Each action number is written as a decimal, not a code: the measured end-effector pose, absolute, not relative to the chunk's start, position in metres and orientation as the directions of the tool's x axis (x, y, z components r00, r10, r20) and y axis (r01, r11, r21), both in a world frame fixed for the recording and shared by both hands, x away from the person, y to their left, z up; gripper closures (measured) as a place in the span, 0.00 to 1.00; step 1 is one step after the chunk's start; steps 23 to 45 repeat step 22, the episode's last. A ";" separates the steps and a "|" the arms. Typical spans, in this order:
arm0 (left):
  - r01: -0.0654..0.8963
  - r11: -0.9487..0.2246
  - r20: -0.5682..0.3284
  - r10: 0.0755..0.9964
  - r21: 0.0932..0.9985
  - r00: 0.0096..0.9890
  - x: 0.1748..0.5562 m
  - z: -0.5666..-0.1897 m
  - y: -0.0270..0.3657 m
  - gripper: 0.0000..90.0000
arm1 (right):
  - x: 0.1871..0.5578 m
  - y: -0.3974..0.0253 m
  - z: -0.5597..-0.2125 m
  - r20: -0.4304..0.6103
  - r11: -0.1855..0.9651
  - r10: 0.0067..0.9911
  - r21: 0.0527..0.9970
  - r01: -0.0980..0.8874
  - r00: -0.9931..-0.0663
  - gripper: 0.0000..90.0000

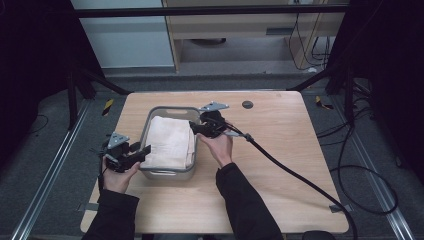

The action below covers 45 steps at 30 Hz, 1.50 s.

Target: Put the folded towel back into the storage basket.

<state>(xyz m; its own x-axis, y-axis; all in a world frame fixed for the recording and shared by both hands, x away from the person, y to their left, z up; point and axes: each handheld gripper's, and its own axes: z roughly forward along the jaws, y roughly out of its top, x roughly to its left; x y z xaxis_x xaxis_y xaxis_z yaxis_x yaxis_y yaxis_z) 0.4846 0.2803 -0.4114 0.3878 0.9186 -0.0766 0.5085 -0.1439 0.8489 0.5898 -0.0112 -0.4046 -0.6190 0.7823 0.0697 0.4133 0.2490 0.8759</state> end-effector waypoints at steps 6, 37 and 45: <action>0.445 -0.153 -0.057 0.904 0.882 0.424 0.477 -0.402 0.277 0.49 | 0.580 -0.039 -0.394 0.076 0.225 0.789 0.888 0.401 -0.610 0.37; 0.398 -0.211 -0.009 0.875 0.893 0.483 0.462 -0.413 0.272 0.29 | 0.523 -0.158 -0.404 0.115 0.169 0.798 0.900 0.403 -0.592 0.17; 0.398 -0.211 -0.009 0.875 0.893 0.483 0.462 -0.413 0.272 0.29 | 0.523 -0.158 -0.404 0.115 0.169 0.798 0.900 0.403 -0.592 0.17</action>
